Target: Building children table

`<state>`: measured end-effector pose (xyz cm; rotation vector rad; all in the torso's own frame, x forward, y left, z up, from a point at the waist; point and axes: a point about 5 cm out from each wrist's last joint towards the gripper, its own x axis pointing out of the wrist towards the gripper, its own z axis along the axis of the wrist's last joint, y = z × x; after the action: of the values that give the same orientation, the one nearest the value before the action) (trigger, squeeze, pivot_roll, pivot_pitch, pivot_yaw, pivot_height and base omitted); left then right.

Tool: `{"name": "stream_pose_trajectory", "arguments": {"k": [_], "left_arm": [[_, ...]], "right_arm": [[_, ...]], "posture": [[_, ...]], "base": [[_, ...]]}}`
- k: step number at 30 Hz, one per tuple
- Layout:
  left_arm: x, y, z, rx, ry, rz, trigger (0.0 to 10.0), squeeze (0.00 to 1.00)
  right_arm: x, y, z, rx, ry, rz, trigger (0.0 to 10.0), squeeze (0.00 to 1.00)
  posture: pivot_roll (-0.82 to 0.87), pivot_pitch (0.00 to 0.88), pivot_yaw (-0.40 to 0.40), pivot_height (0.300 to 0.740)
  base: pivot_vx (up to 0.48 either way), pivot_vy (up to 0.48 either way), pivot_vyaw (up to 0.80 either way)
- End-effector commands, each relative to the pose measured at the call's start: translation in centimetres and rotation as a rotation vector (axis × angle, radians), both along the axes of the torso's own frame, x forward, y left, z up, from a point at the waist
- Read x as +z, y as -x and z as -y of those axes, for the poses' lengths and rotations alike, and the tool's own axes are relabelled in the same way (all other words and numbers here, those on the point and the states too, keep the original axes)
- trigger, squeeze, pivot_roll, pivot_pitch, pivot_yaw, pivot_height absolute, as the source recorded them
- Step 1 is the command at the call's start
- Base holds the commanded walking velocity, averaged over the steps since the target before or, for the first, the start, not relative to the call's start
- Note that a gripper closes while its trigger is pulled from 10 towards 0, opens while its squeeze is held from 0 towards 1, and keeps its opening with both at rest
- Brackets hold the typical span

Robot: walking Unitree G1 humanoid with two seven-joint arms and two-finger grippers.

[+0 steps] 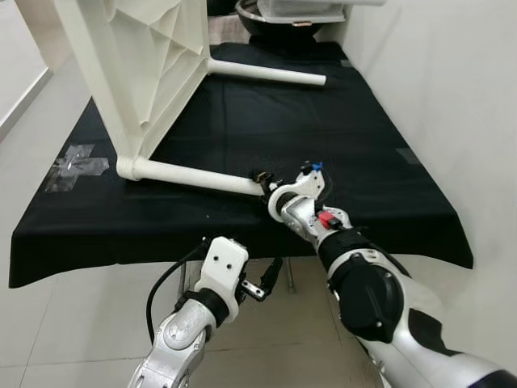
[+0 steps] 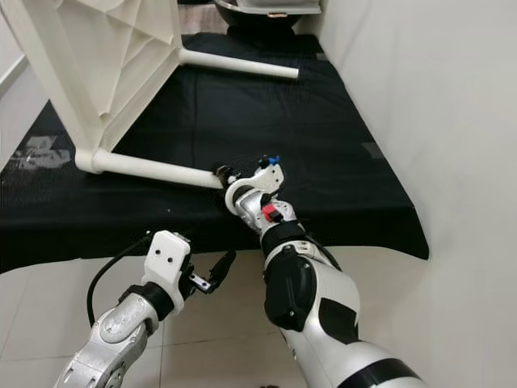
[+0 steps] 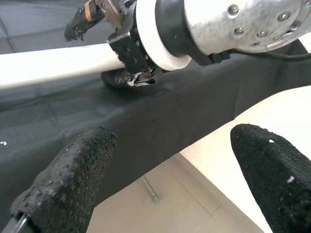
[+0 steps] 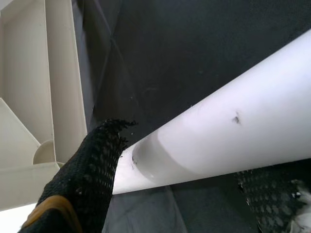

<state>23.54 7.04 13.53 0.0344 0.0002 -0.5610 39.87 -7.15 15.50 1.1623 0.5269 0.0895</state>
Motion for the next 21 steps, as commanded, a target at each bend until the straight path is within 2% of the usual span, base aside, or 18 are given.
{"name": "stream_pose_trajectory", "arguments": {"k": [1,4,7,9,11,13,18,19,20,21], "left_arm": [[-0.2,0.2,0.0,0.003,-0.018,-0.010,10.0,0.00],[-0.2,0.2,0.0,0.005,-0.012,-0.012,10.0,0.00],[-0.3,0.1,0.0,0.008,-0.016,-0.018,10.0,0.00],[-0.4,0.0,0.0,0.008,-0.017,-0.019,10.0,0.00],[-0.4,-0.1,0.0,0.009,-0.015,-0.019,10.0,0.00],[-0.4,-0.2,-0.1,0.014,-0.017,-0.020,10.0,0.00],[-0.5,-0.2,-0.1,0.016,-0.020,-0.022,10.0,0.00],[-0.5,-0.2,-0.1,0.017,-0.021,-0.022,10.0,0.00],[-0.5,-0.2,-0.1,0.017,-0.021,-0.022,10.0,0.00],[-0.6,-0.3,-0.2,0.018,-0.023,-0.023,10.0,0.00]], "right_arm": [[-0.5,0.2,0.2,0.005,-0.006,-0.036,10.0,0.00],[-0.8,0.5,0.0,0.058,-0.025,-0.068,10.0,0.00],[-1.6,1.8,-0.7,0.277,-0.049,-0.067,10.0,0.00],[-1.8,2.2,-0.7,0.314,-0.062,-0.071,10.0,0.00],[-1.8,2.4,-0.4,0.335,-0.076,-0.067,10.0,0.00],[-1.8,2.8,0.9,0.332,-0.121,-0.064,10.0,0.00],[-1.6,3.3,1.8,0.336,-0.143,-0.057,10.0,0.00],[-1.0,3.7,2.4,0.376,-0.138,0.008,10.0,0.00],[-1.0,3.7,2.4,0.376,-0.138,0.008,10.0,0.00],[-0.3,4.3,2.9,0.424,-0.106,0.083,10.0,0.00]], "posture": [[0.13,0.131,-0.062,0.740],[0.13,0.124,-0.064,0.740],[0.12,0.114,-0.065,0.740],[0.12,0.113,-0.067,0.740],[0.11,0.110,-0.067,0.740],[0.10,0.105,-0.061,0.740],[0.10,0.103,-0.059,0.740],[0.10,0.100,-0.061,0.740],[0.10,0.100,-0.061,0.740],[0.10,0.099,-0.063,0.740]], "base": [[0.000,0.000,0.00],[0.000,0.000,0.00],[0.000,0.000,0.00],[0.000,0.000,0.00],[0.000,0.000,0.00],[0.000,0.000,0.00],[0.000,0.000,0.00],[0.000,0.000,0.00],[0.000,0.000,0.00],[0.000,0.000,0.00]]}}
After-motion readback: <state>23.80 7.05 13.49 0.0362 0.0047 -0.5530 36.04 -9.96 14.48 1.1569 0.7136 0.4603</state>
